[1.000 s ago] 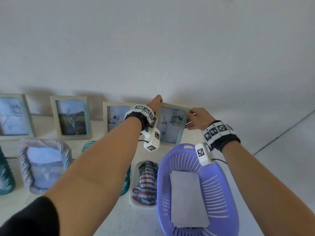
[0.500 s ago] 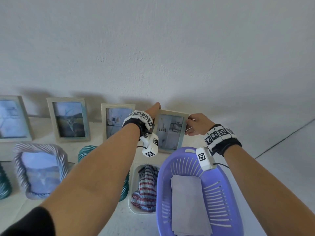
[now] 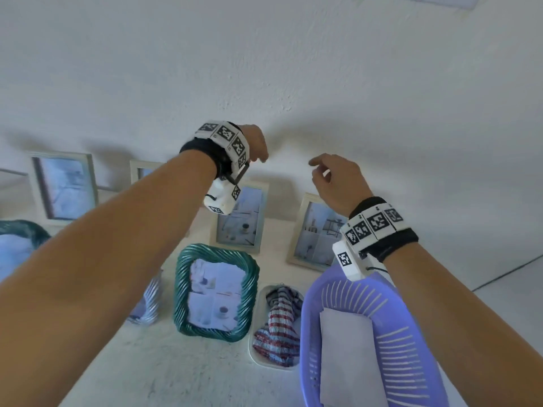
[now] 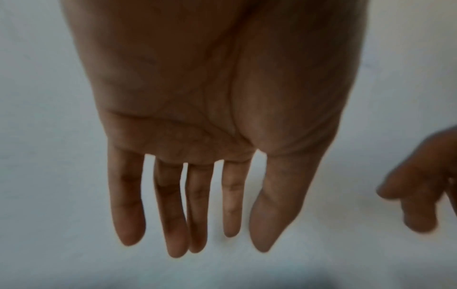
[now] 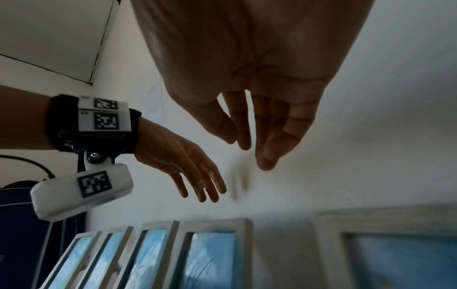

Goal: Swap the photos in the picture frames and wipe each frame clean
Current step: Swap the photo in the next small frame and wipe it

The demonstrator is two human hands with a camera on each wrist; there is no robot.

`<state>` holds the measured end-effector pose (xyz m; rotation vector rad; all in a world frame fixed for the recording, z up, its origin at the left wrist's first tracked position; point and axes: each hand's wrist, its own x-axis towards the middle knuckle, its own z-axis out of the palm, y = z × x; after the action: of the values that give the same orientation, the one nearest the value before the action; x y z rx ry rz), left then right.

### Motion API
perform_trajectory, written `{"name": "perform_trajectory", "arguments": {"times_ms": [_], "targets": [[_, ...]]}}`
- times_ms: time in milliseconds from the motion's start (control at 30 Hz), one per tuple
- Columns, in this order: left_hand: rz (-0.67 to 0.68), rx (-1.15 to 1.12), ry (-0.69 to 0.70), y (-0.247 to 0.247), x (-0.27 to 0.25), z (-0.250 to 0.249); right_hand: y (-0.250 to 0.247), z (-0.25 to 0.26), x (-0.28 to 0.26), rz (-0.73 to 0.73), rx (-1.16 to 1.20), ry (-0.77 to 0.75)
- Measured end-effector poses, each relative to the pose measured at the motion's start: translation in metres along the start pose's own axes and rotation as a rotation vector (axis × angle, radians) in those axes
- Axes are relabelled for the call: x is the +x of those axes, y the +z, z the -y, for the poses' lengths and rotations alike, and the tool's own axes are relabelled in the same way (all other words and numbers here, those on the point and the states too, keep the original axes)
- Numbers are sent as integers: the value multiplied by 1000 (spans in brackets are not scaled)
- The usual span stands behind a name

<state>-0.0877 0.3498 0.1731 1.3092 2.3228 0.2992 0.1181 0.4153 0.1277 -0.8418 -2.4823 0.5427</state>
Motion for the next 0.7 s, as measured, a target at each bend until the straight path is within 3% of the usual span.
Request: {"name": "perform_trajectory", "arguments": {"times_ms": [133,200,267,500,600,700], "targets": [[58,336,-125,10,37,76,43,34,25,306,-48,69],[132,336,-138,13,29,90,66,38,36,450,-140,135],[155,264,-79,12,0,86,85,39,42,490,-183,202],[51,199,26,11,-18,90,102,33,44,237,90,405],[-50,68,115,-3,-29,89,83,39,39,134,287,486],[-150,-136,216,-26,-49,86,45,57,31,5,422,430]]}}
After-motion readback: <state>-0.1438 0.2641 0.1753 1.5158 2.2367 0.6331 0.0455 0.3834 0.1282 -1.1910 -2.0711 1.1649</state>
